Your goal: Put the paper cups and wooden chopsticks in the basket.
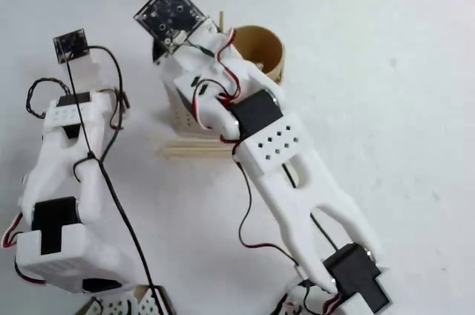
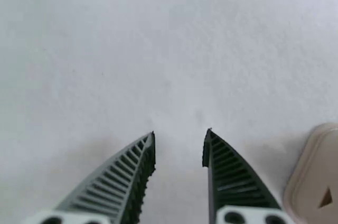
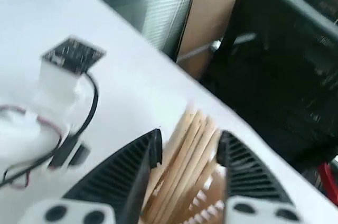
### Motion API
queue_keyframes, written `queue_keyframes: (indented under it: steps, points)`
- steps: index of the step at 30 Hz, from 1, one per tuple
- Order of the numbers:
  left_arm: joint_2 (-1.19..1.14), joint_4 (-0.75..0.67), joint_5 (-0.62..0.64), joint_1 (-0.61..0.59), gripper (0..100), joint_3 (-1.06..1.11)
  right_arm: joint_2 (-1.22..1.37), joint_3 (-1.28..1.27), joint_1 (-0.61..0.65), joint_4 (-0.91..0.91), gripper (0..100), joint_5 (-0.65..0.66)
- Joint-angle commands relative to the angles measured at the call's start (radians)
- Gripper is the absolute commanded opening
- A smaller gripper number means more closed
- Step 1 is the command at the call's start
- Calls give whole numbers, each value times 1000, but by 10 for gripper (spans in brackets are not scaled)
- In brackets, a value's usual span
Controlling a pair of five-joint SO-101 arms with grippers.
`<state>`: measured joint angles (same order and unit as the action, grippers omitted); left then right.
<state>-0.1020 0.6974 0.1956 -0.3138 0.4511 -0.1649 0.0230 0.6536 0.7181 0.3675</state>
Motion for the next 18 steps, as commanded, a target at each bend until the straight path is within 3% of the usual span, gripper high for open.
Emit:
queue_keyframes:
  steps: [1, 5, 11, 14, 18]
  points:
    - [27, -17, -14, 15, 165, -8, -91, 54, 5, 225, 194, 0]
    - [27, -17, -14, 15, 165, -8, -179, 57, 15, 481, 145, 49]
    - [27, -17, -14, 15, 165, -11, -211, -58, 120, 779, 122, 356]
    - [27, -17, -14, 15, 165, -11, -214, -264, 147, 734, 122, 470]
    - [27, -17, -14, 12, 165, -12, -213, -566, 120, 486, 120, 549]
